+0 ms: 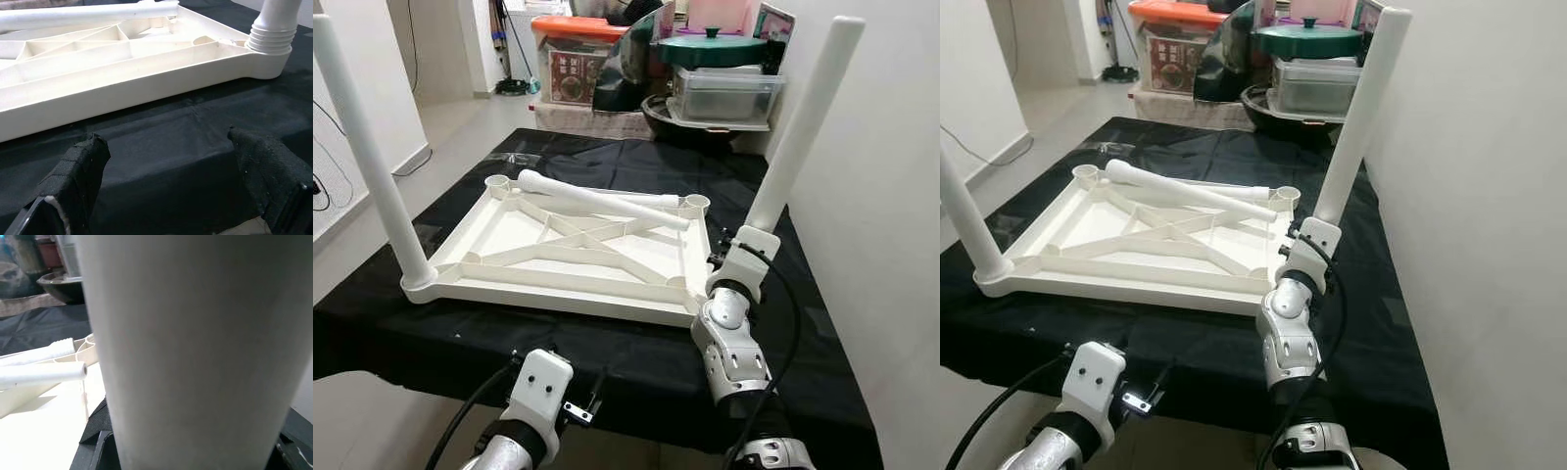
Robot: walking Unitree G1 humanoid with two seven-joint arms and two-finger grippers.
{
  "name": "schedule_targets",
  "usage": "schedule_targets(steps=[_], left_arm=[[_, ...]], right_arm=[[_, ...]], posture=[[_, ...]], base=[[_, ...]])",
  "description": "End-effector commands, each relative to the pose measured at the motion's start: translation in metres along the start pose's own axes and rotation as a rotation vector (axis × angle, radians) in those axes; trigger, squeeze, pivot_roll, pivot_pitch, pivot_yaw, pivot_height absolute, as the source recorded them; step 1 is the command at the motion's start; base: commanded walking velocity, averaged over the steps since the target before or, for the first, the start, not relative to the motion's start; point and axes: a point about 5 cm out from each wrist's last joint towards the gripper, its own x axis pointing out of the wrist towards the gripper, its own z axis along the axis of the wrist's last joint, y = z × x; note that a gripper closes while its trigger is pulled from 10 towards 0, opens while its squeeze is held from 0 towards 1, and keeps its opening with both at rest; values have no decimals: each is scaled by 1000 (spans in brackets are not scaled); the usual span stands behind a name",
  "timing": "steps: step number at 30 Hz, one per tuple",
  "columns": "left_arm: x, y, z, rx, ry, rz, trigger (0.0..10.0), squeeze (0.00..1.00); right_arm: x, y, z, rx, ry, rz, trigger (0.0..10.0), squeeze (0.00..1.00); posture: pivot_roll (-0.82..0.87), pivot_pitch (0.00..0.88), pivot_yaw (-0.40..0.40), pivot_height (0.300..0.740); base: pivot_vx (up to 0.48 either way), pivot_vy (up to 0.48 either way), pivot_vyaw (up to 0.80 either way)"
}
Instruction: Building children table
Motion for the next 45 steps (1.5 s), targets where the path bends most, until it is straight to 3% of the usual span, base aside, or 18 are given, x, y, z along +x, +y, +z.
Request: schedule_targets(steps=[1,2,8,9,17,21,29,32,34,35,38,41,42,45], left_arm=[[0,-2,-5,4,22,-13,10000,0],[0,-2,-6,4,22,-14,10000,0],[0,-2,-6,3,26,-17,10000,0],[0,-2,-6,3,27,-16,10000,0],[0,-2,-6,2,29,-14,10000,0],[1,-1,-6,4,26,-13,10000,0],[1,0,-6,7,25,-12,10000,0],[1,0,-6,7,25,-11,10000,0],[1,0,-6,8,25,-10,10000,0],[1,0,-6,8,25,-10,10000,0],[0,-1,-5,9,24,-10,10000,0],[0,-1,-5,9,24,-10,10000,0],[-2,-2,-4,8,24,-10,10000,0],[-5,-3,-3,9,23,-13,10000,0]], right_arm=[[-25,37,-19,93,177,99,10000,329],[-24,37,-20,88,172,110,10000,1000],[-18,33,-14,113,135,165,10000,1000],[-14,28,-11,107,111,176,10000,0],[-2,12,-2,90,52,276,10000,0],[14,-13,9,124,-17,471,10000,0],[32,-32,17,88,-23,694,10000,0],[35,-35,19,83,-11,759,10000,0],[38,-36,22,69,17,899,10000,0],[38,-36,22,69,17,899,10000,0],[39,-32,24,42,63,1051,10000,0],[39,-32,24,42,63,1051,10000,0],[40,-27,24,5,138,1224,10000,0],[41,-23,26,0,181,1313,10000,0]], posture=[[100,0,-65,740],[100,0,-64,740],[100,0,-61,740],[100,0,-61,740],[97,0,-58,740],[94,0,-57,740],[100,0,-59,740],[100,0,-59,740],[104,0,-60,740],[104,0,-60,740],[114,0,-63,740],[114,0,-63,740],[126,0,-67,740],[149,0,-72,740]], base=[[0,0,0],[0,0,0],[0,0,0],[0,0,0],[0,0,0],[0,0,0],[0,0,0],[0,0,0],[0,0,0],[0,0,0],[0,0,0],[0,0,0],[0,0,0],[0,0,0]])
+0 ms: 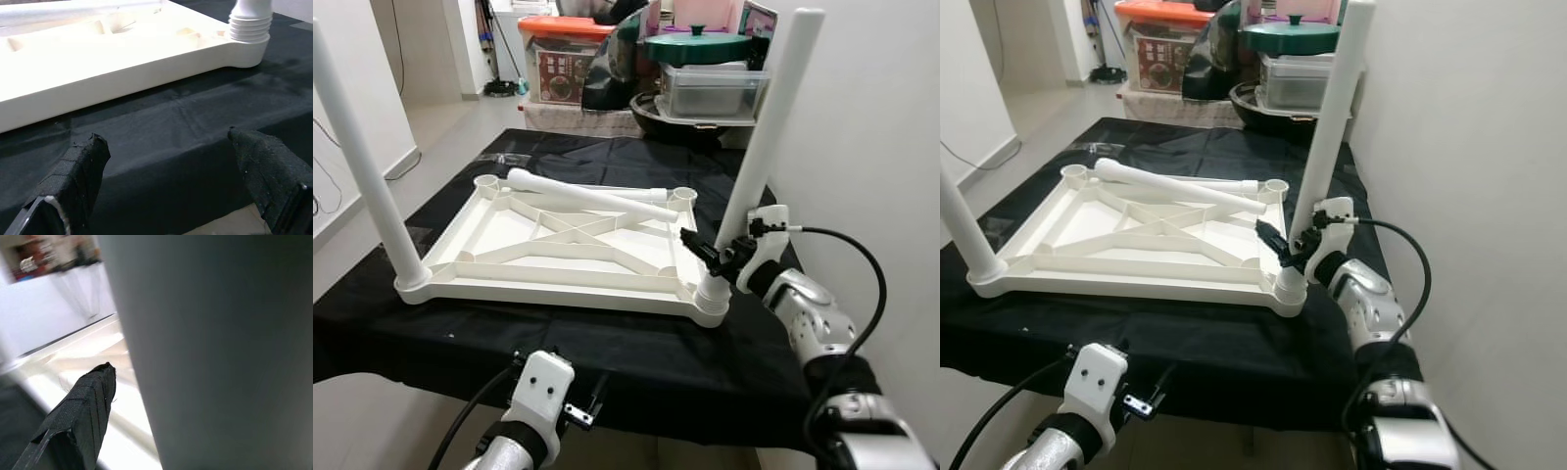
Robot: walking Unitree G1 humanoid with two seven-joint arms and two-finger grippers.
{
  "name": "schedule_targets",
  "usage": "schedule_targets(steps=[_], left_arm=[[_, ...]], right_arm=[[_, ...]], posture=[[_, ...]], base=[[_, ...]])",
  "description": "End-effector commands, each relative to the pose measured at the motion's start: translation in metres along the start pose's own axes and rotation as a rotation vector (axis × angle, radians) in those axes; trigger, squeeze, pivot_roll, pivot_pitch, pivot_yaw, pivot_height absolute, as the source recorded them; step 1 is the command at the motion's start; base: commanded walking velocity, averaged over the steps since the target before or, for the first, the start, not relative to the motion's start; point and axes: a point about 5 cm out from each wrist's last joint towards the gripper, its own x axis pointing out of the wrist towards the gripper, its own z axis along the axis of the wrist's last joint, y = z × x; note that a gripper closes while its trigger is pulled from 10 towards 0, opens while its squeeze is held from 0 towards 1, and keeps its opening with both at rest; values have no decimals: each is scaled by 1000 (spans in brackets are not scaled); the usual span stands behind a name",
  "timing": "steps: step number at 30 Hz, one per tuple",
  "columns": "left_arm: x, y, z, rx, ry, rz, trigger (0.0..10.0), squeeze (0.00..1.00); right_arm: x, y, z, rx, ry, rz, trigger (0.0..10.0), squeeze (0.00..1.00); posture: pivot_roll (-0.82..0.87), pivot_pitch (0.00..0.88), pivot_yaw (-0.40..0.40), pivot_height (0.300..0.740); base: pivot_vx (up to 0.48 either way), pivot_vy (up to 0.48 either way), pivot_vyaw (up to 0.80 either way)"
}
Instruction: Building children table
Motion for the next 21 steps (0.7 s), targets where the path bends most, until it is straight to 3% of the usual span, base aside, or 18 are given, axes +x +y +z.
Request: schedule_targets(steps=[1,9,21], left_arm=[[-3,-2,-1,9,12,-8,10000,0],[-12,-5,1,30,25,-26,10000,0],[-24,-10,2,28,48,-38,10000,0]], right_arm=[[11,11,-5,23,43,117,10000,0],[32,28,11,-35,72,365,10000,0],[44,47,28,-64,29,571,10000,0]], posture=[[149,0,-72,740],[187,32,-90,740],[210,70,-86,740]], base=[[0,0,0],[0,0,0],[0,0,0]])
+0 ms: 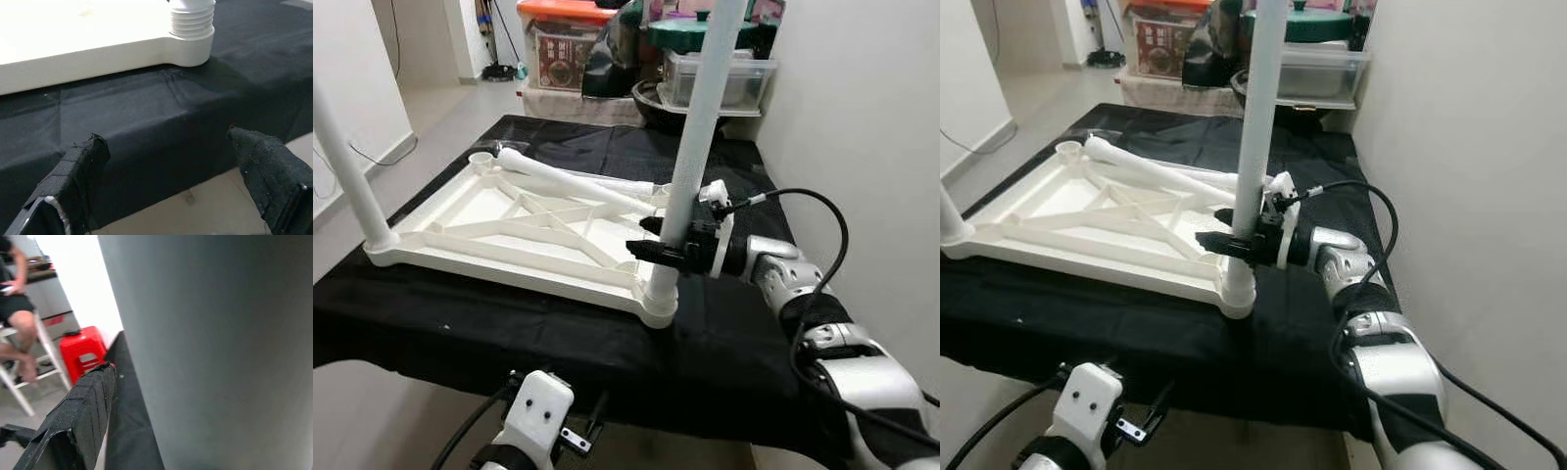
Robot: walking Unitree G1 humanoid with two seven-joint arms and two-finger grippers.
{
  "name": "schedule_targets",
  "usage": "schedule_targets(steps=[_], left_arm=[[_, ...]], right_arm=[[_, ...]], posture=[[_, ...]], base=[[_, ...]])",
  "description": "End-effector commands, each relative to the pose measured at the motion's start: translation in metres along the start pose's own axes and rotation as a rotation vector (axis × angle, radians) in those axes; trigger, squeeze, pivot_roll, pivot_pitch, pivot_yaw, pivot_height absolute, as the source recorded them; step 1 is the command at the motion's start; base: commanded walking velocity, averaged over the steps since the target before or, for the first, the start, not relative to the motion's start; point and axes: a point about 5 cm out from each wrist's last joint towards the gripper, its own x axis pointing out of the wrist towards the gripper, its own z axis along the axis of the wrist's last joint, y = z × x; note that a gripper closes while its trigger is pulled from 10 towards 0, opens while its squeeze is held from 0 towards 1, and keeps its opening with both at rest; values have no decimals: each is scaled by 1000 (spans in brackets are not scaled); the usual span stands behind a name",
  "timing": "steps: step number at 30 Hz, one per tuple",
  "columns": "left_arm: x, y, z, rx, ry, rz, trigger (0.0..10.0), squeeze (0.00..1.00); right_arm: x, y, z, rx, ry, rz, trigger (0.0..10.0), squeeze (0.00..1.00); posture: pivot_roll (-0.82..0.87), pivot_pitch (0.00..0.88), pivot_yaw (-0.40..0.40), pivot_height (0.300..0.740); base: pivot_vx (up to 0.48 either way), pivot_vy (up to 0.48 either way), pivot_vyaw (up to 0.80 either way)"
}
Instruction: Building children table
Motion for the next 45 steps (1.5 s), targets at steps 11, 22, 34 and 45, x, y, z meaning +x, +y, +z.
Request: schedule_targets(steps=[11,22,34,45], left_arm=[[-3,-4,1,1,14,-22,10000,0],[5,0,-1,10,7,-13,10000,0],[19,3,-2,25,-8,-30,10000,0],[26,2,-2,17,-19,-26,10000,0]], right_arm=[[16,6,-3,-54,-27,40,0,0],[3,-18,-11,-70,-55,-511,0,0],[-46,-12,-44,3,-142,-1634,0,0],[8,6,-41,173,-208,-1675,10000,0]], posture=[[205,61,-84,740],[186,26,-76,740],[136,0,-49,740],[91,0,-46,740]], base=[[0,0,0],[0,0,0],[0,0,0],[0,0,0]])
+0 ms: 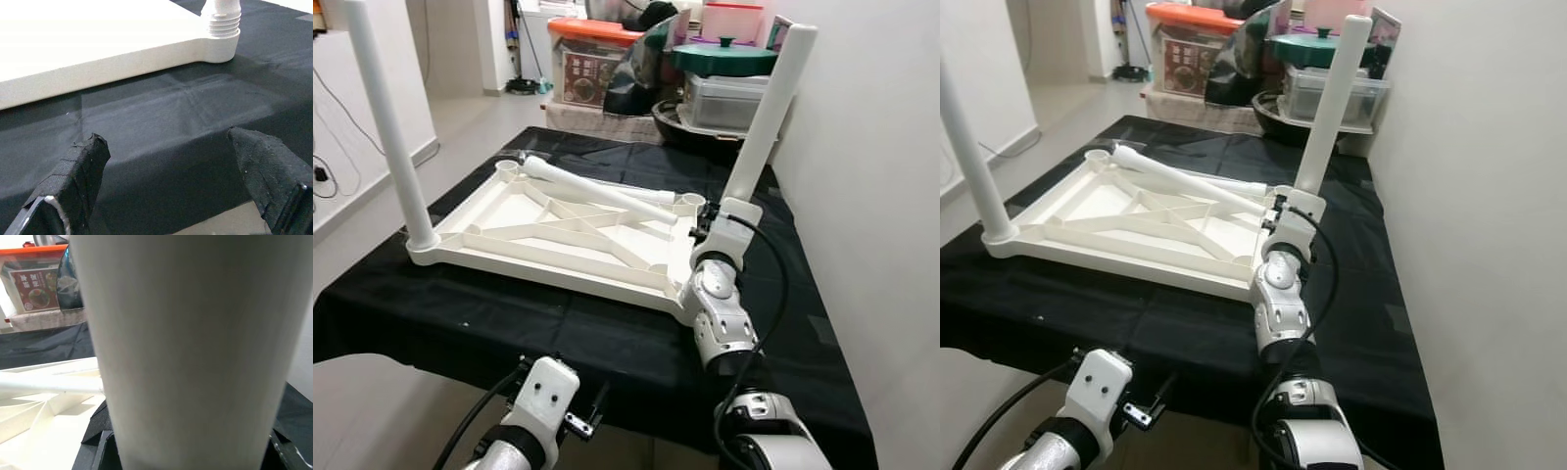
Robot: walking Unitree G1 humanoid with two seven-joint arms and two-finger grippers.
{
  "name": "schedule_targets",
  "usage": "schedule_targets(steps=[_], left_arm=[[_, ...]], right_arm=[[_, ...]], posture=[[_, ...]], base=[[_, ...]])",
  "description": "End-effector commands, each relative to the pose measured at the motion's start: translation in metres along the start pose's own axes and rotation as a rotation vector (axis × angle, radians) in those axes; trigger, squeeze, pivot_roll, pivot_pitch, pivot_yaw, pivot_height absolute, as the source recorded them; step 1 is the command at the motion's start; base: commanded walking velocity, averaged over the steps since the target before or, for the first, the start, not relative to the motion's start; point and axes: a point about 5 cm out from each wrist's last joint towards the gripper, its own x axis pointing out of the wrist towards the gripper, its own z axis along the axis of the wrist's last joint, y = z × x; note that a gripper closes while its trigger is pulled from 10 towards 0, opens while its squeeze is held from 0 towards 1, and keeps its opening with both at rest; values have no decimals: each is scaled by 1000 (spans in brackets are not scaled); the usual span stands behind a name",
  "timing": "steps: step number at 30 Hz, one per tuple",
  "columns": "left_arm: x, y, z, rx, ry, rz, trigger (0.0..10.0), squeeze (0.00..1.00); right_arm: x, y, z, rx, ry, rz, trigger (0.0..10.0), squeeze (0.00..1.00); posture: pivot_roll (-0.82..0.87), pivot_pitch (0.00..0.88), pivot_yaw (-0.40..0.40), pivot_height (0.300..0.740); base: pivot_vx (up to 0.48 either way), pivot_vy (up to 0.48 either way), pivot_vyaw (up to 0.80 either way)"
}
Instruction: Building children table
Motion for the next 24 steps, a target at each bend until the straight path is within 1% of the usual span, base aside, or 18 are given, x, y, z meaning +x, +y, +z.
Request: schedule_targets(steps=[1,2,3,5,7,10,11,12,16,17,18,19,20,21,22,23,24], left_arm=[[1,-2,-3,-14,7,-7,10000,0],[1,-2,-3,-15,6,-7,10000,0],[1,-2,-3,-15,6,-7,10000,0],[1,-2,-4,-19,7,-7,10000,0],[1,-1,-5,-18,9,-10,10000,0],[1,0,-5,-15,9,-11,10000,0],[2,0,-5,-13,10,-11,10000,0],[2,1,-5,-12,10,-10,10000,0],[2,1,-5,-10,11,-9,10000,0],[2,1,-5,-10,11,-8,10000,0],[2,1,-5,-10,13,-8,10000,0],[2,1,-5,-10,13,-8,10000,0],[2,2,-6,-10,14,-8,10000,0],[2,2,-6,-10,14,-8,10000,0],[3,2,-6,-9,14,-9,10000,0],[3,2,-6,-9,14,-9,10000,0],[3,1,-5,-7,14,-9,10000,0]], right_arm=[[-2,-9,-13,78,92,-69,10000,0],[-2,-9,-10,35,91,-85,10000,0],[-2,-9,-10,35,91,-85,10000,0],[-2,-12,-4,-9,56,-96,10000,0],[-2,-18,-6,-29,50,-97,10000,0],[-2,-20,-9,-35,60,-83,10000,0],[-3,-17,-8,3,49,-33,10000,1000],[-4,-15,-8,31,39,3,10000,1000],[-2,-16,-7,1,26,28,10000,1000],[-1,-15,-7,-8,29,42,10000,953],[2,-14,-5,24,30,101,10000,0],[2,-14,-5,24,30,101,10000,0],[4,-14,-3,49,29,142,10000,0],[4,-14,-3,49,29,142,10000,0],[7,-13,0,96,34,231,10000,0],[7,-13,0,96,34,231,10000,0],[12,-14,4,112,26,354,10000,0]], posture=[[91,0,-46,740],[87,0,-44,740],[87,0,-44,740],[79,0,-32,740],[86,0,-26,740],[86,0,-23,740],[88,0,-22,740],[88,0,-23,740],[95,0,-26,740],[95,0,-26,740],[115,0,-20,740],[115,0,-20,740],[115,0,-20,740],[115,0,-20,740],[118,0,-24,740],[118,0,-24,740],[124,0,-32,740]], base=[[0,0,0],[0,0,0],[0,0,0],[0,0,0],[0,0,0],[0,0,0],[0,0,0],[0,0,0],[0,0,0],[0,0,0],[0,0,0],[0,0,0],[0,0,0],[0,0,0],[0,0,0],[0,0,0],[0,0,0]])
